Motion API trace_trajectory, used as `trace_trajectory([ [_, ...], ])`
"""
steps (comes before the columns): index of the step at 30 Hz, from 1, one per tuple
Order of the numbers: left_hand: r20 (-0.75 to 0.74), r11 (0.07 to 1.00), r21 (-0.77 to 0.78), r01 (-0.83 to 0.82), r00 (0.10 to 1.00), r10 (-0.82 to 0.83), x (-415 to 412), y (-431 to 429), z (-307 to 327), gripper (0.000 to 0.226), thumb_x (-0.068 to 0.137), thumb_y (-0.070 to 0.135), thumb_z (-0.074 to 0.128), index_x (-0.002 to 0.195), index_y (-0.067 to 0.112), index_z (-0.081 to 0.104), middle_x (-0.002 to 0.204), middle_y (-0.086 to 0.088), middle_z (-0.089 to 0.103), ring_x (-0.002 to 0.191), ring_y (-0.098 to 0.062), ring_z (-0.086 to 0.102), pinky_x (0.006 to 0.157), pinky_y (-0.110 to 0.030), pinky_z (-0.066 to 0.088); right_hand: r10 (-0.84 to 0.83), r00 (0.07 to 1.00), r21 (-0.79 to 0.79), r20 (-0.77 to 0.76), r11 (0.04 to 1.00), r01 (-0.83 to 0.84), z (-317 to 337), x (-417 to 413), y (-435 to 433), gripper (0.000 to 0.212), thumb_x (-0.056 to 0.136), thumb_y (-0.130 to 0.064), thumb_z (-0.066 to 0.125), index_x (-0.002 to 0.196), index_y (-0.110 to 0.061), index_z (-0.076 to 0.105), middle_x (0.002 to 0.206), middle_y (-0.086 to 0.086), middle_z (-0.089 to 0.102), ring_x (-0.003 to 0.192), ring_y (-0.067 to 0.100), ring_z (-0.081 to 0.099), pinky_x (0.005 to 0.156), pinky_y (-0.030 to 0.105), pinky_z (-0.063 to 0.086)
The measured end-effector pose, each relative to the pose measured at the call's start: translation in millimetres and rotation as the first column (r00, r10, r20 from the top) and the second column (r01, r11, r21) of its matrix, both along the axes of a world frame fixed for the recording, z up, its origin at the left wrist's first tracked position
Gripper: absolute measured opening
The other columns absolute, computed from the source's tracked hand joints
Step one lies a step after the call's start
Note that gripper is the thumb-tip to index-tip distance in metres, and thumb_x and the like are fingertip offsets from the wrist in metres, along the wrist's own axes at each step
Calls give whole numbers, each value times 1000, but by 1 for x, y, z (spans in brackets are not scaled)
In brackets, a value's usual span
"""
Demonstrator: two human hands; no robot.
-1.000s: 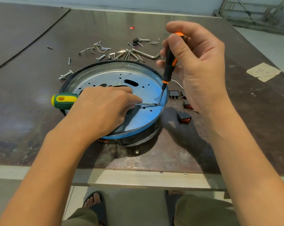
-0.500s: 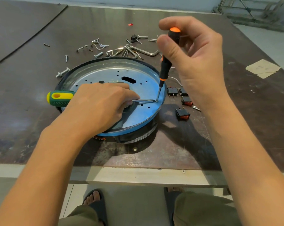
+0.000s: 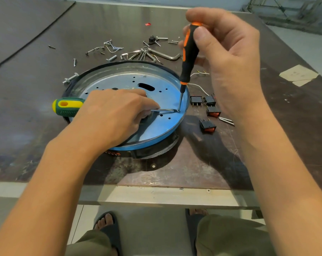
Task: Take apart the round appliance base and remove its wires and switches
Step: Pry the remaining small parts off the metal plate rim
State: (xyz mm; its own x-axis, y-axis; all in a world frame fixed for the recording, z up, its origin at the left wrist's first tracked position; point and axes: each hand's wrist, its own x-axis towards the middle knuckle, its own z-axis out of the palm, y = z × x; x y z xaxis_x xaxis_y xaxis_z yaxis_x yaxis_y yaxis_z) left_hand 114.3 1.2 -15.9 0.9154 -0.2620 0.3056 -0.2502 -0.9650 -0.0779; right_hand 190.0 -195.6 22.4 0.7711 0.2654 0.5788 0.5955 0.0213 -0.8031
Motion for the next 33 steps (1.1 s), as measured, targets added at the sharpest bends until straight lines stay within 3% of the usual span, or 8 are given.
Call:
trace_trajectory([
  [3, -4, 1000, -14, 10, 1000, -10, 0, 0, 0, 19, 99, 29, 47, 105, 39, 63, 93, 12, 57, 74, -22, 58, 47, -24, 29, -4, 998, 30, -56, 1000, 6, 0, 0, 0, 27, 104, -2, 47, 127, 2, 59, 106, 13, 66, 100, 27, 67, 86, 38, 58],
  [7, 2, 1000, -4, 8, 1000, -8, 0, 0, 0, 20, 99, 29, 46, 106, 38, 62, 94, 12, 57, 74, -22, 59, 45, -25, 28, -41, 999, -9, -1, 999, 41, 1, -1, 3, 25, 99, -5, 62, 124, 0, 62, 95, -2, 62, 90, 12, 60, 87, 40, 58],
  [12, -8, 999, -28, 22, 1000, -22, 0, -1, 1, 21, 99, 30, 48, 107, 42, 63, 94, 14, 57, 73, -20, 57, 46, -24, 29, -16, 998, 25, -61, 1000, 17, -1, 1, 0, 29, 102, 3, 46, 129, 1, 58, 115, 18, 66, 112, 35, 67, 93, 42, 58],
  [18, -4, 1000, -9, 9, 1000, -9, -1, -1, 1, 19, 99, 27, 47, 105, 38, 63, 92, 11, 56, 74, -22, 58, 45, -25, 31, -54, 998, -5, 22, 999, 54, 0, 0, 2, 20, 98, -5, 64, 118, -4, 63, 97, 2, 62, 91, 13, 60, 87, 41, 57],
  [20, -7, 1000, -9, 12, 1000, -12, -1, -1, 1, 20, 99, 27, 47, 106, 39, 62, 93, 11, 57, 75, -23, 59, 46, -26, 33, -41, 999, 9, 16, 999, 41, -1, 2, 2, 22, 99, 0, 57, 121, 0, 62, 99, 8, 64, 93, 22, 64, 89, 45, 58],
  [23, -10, 999, -26, 20, 1000, -20, -1, -2, 2, 23, 100, 28, 48, 109, 43, 62, 94, 14, 57, 76, -22, 58, 47, -24, 28, -1, 996, 108, -94, 994, 11, 1, 1, 2, 31, 98, 5, 41, 121, 4, 62, 100, 16, 67, 94, 28, 69, 82, 37, 57],
  [29, -9, 1000, -11, 9, 1000, -9, -1, -1, 1, 22, 99, 27, 46, 108, 41, 61, 97, 13, 57, 80, -22, 60, 47, -25, 29, -78, 995, 5, 55, 997, 78, 1, 1, 1, 18, 97, -7, 66, 114, -3, 68, 94, 2, 64, 89, 11, 59, 88, 37, 54],
  [33, -7, 1000, -27, 9, 1000, -9, -1, -2, 2, 24, 100, 30, 46, 112, 46, 60, 98, 17, 57, 78, -20, 59, 48, -23, 26, -23, 998, 100, -60, 995, 29, 1, 1, 1, 28, 100, 4, 47, 121, 4, 64, 100, 11, 68, 95, 22, 66, 87, 39, 57],
])
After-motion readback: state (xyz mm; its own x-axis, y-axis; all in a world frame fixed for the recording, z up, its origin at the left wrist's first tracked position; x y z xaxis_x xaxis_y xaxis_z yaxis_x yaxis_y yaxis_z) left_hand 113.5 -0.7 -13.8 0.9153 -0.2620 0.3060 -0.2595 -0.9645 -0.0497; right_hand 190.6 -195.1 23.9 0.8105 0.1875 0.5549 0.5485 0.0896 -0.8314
